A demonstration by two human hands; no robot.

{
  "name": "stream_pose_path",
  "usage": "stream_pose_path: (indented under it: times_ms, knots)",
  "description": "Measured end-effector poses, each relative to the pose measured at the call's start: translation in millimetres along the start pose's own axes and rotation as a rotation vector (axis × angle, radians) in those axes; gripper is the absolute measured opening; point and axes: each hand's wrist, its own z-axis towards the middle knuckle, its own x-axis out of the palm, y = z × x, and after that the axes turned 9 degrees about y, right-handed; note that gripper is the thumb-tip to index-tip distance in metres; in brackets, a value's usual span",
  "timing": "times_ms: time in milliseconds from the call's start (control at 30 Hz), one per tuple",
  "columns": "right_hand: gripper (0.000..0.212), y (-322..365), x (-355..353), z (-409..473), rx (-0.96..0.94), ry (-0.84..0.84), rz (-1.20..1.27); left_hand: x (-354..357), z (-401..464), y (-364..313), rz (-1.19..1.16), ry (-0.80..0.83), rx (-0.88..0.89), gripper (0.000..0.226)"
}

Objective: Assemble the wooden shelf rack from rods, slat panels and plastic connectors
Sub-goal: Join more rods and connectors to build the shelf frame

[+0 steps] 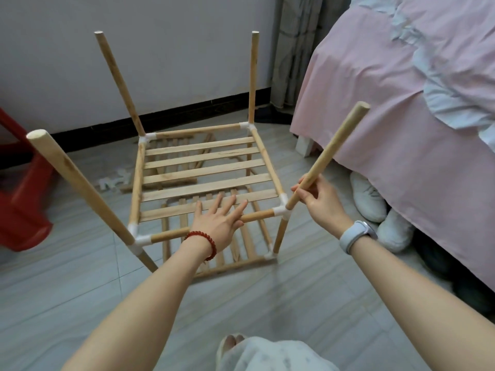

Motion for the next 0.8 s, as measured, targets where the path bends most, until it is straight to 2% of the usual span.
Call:
stream_pose_path:
  times_ms: [100,200,333,633,700,800]
  knots:
    - [0.028,9,3,3,0.002,0.077,-0.166,-3,3,2,-0.022,0.013,-0.012,0.052]
    - [0.025,13,4,1,-0.004,0.075,-0.213,-4,2,3,-0.025,0.019,0.000,0.051]
    - [0.012,8,12,-1,-0.018,-0.007,-0.287,-3,1,4,-0.020,0.011,0.002,0.050]
    - [0.013,-2,33,-2,-0.004,-0.183,-0.339,0,4,6,-0.036,0.002,0.009,0.049]
    - [0.011,2,33,-2,0.024,-0.156,-0.331,-1,4,6,-0.042,0.010,0.008,0.049]
    - [0.010,12,25,-4,0.071,-0.021,-0.249,-1,2,6,-0.050,0.034,0.004,0.050]
